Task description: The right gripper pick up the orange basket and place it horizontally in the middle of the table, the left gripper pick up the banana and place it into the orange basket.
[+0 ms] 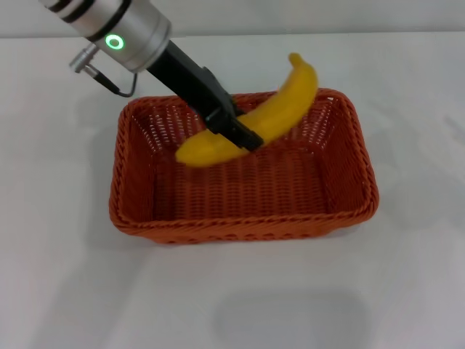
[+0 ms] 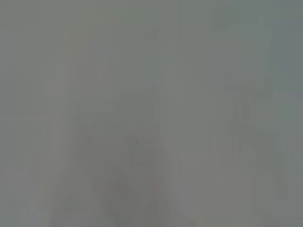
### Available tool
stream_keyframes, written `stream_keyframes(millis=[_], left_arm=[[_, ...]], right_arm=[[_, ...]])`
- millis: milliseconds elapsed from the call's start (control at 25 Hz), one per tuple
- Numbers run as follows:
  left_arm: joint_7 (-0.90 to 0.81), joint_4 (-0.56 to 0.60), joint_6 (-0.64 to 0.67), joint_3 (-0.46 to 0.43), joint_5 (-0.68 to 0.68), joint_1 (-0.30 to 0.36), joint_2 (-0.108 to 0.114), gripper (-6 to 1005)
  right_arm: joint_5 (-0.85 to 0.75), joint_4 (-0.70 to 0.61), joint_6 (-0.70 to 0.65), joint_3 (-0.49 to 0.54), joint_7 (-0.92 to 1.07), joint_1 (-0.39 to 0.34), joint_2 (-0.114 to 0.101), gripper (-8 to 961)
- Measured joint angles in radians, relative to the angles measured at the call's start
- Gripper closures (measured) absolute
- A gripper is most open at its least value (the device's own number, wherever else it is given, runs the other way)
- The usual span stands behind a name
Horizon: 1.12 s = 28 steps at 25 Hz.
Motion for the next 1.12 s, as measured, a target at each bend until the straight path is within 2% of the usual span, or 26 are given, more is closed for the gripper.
stream_keyframes(millis=[360,560,640,800,960,1120], left_arm=[[-0.021,0.061,0.004,0.000,0.071,0.000,-0.003,427],[-0.009,0.027,0.013,-0.001,0.058,0.010,0.000,205],[0.017,-0.021,0.021,-0.002,0.014,0.029,0.001,189],[0.096,-0.129,0.057,-0.002,-0.162,0.088,0.001,158],[0.174,-0.273,0.103,-0.002,-0.500,0.215,0.001,126],[0.225,-0.339,0.141,-0.001,-0.785,0.360,0.002,121]], right_arm=[[0.004,0.022,0.008,0.002,-0.020,0.001,0.000,93],[0.039,0.023,0.007,0.007,-0.056,-0.007,0.000,93],[0.045,0.023,0.006,0.013,-0.074,-0.008,0.000,93],[0.065,0.036,0.006,0.062,-0.105,-0.011,0.000,93],[0.080,0.081,-0.025,0.131,-0.164,-0.010,-0.001,93],[0.104,0.117,-0.085,0.160,-0.258,-0.018,-0.004,94]])
